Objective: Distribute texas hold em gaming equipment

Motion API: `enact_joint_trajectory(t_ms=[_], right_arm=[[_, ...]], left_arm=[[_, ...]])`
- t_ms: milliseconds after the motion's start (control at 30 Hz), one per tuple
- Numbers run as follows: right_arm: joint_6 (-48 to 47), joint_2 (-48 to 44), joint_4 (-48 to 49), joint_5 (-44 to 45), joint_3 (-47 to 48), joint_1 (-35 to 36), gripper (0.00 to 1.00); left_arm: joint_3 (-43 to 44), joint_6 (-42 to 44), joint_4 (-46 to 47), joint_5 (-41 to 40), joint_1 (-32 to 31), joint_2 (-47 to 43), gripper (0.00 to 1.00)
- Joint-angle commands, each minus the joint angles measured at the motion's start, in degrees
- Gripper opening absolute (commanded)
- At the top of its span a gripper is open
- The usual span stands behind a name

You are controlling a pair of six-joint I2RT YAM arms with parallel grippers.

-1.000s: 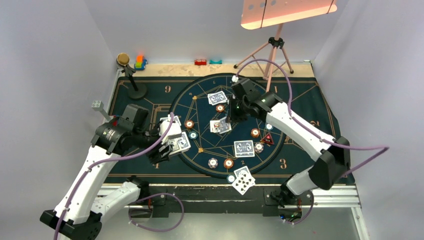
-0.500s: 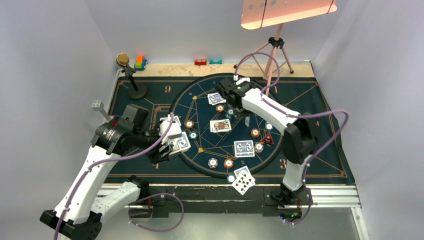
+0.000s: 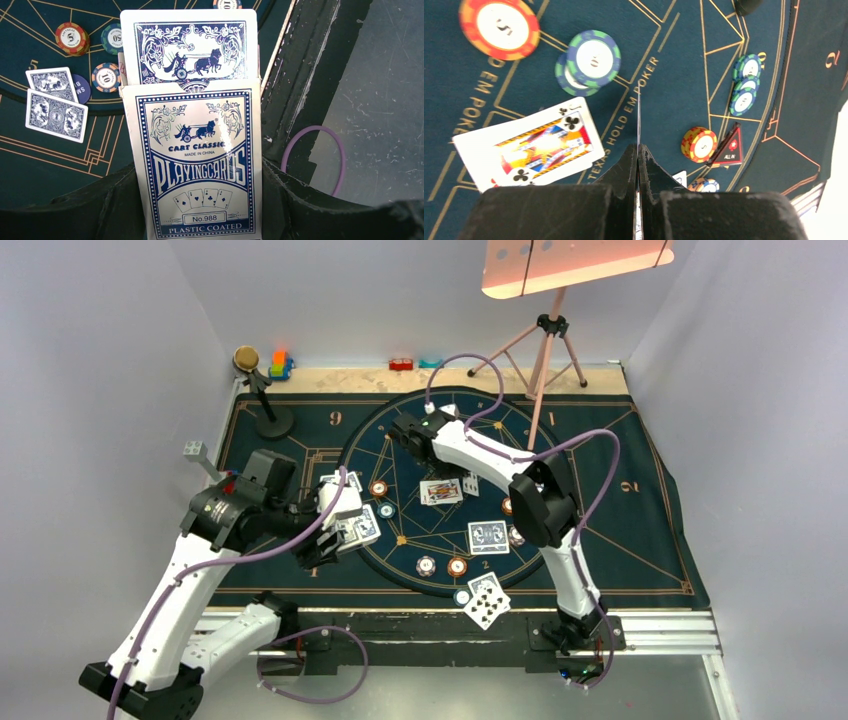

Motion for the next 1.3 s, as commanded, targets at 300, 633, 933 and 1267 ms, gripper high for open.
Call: enact_joint_trajectory(t_ms=[300,633,933,1267], right_arm=[[0.28,5.37,1.04,-4.62,6.48,2.39,0.00],[-0.29,5.35,3.59,-6.10,3.90,4.03,0.00],[-3.97,2.12,10.01,-14.11,2.00,4.03,0.39],[-6.61,-7.17,13.12,-19.24,1.46,3.75,0.72]], left_arm=[[0.91,0.65,-0.66,0.49,0.09,-1.67,0.00],[0.89,0.83,-1.01,0.88,0.09,-1.50,0.00],[0.65,1.23,-1.49,0.66,0.11,-1.61,0.00],[0.40,1.32,-0.85,0.21,0.09,-1.23,0.00]])
